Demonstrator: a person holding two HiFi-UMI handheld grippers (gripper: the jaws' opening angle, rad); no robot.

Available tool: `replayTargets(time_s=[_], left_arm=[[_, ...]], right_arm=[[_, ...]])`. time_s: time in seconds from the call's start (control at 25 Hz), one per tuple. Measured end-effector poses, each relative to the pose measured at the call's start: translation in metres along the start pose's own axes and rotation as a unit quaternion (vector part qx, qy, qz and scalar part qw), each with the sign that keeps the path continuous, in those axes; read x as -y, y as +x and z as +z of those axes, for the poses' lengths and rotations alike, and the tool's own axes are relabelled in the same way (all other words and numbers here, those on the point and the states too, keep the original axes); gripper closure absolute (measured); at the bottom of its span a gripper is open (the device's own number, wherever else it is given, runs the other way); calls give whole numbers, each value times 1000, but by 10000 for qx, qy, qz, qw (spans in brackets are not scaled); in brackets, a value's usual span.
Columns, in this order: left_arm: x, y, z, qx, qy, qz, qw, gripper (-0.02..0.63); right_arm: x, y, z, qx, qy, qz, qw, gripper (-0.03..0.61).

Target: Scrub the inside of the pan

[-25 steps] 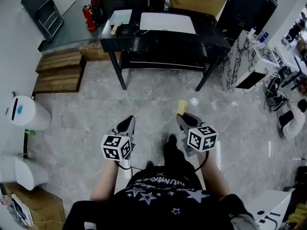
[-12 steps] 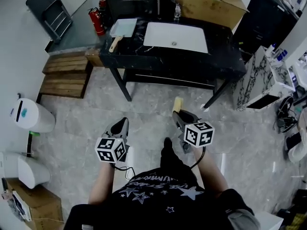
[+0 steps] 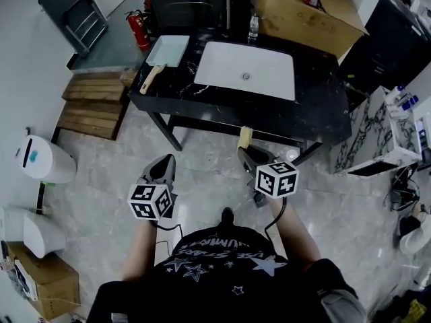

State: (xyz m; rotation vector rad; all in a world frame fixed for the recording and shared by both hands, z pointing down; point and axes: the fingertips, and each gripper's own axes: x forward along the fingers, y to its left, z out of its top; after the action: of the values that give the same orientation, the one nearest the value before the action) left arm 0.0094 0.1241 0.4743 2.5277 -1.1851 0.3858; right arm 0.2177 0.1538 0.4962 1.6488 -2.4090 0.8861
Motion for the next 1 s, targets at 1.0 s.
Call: replayTargets(time_s=[1.0], left_arm=[[-96, 80, 56, 241, -211, 550, 9980, 606]], right_arm=[[33, 125, 73, -139, 41, 359, 9993, 511]])
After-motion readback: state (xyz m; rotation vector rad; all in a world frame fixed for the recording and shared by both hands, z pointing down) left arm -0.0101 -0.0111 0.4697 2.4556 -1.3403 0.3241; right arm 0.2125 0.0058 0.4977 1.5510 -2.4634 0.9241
